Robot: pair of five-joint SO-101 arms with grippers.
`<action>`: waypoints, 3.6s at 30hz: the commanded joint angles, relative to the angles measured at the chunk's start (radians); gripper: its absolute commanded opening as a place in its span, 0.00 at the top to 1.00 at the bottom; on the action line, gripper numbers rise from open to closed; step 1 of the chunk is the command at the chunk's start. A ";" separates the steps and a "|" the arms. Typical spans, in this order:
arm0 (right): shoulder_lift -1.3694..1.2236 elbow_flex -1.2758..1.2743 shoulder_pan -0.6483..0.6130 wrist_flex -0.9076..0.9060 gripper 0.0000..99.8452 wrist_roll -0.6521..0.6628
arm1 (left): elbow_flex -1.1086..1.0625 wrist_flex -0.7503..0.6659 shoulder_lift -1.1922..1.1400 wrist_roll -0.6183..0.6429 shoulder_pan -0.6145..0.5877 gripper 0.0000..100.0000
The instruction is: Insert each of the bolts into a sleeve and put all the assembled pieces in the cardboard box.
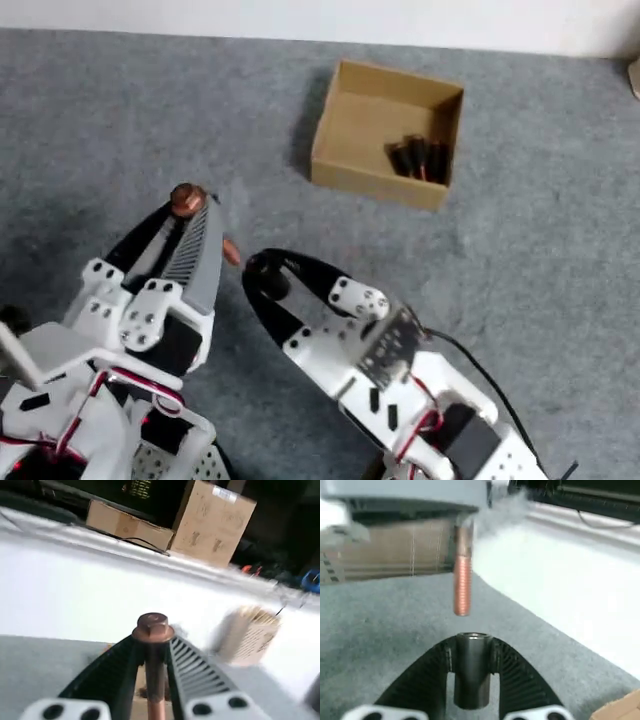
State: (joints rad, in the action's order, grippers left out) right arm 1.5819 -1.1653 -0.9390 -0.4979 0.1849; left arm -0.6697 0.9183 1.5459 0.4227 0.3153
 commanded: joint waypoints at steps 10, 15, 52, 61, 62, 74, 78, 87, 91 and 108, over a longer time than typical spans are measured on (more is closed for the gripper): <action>0.179 -0.061 0.024 -0.065 1.00 0.012 | -0.186 -0.219 0.067 0.308 -0.045 1.00; 0.188 -0.071 0.025 -0.067 1.00 0.012 | -0.197 -0.218 0.067 0.304 0.019 1.00; 0.188 -0.094 0.027 -0.061 1.00 0.015 | -0.137 0.049 0.067 0.192 0.219 1.00; 0.188 -0.096 0.050 -0.045 1.00 0.012 | -0.139 0.046 0.062 0.190 0.283 1.00; 0.188 -0.096 0.050 -0.045 1.00 0.012 | -0.140 0.049 0.061 0.190 0.283 1.00; 0.188 -0.096 0.050 -0.045 1.00 0.012 | -0.091 -0.098 0.058 0.097 0.151 1.00; 0.188 -0.096 0.048 -0.045 1.00 0.012 | -0.108 -0.097 0.058 0.087 0.117 1.00; 0.188 -0.097 0.048 -0.045 1.00 0.012 | -0.206 -0.048 0.067 0.089 0.117 1.00; 0.188 -0.128 0.048 -0.042 1.00 0.012 | -0.232 -0.048 0.067 0.089 0.119 1.00; 0.189 -0.137 0.005 -0.042 1.00 0.014 | -0.236 -0.002 0.067 0.089 0.180 1.00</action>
State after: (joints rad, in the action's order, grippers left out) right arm 1.7691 -1.3157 -0.9160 -0.5654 0.1926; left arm -0.9106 0.8692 1.6118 0.5132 0.4733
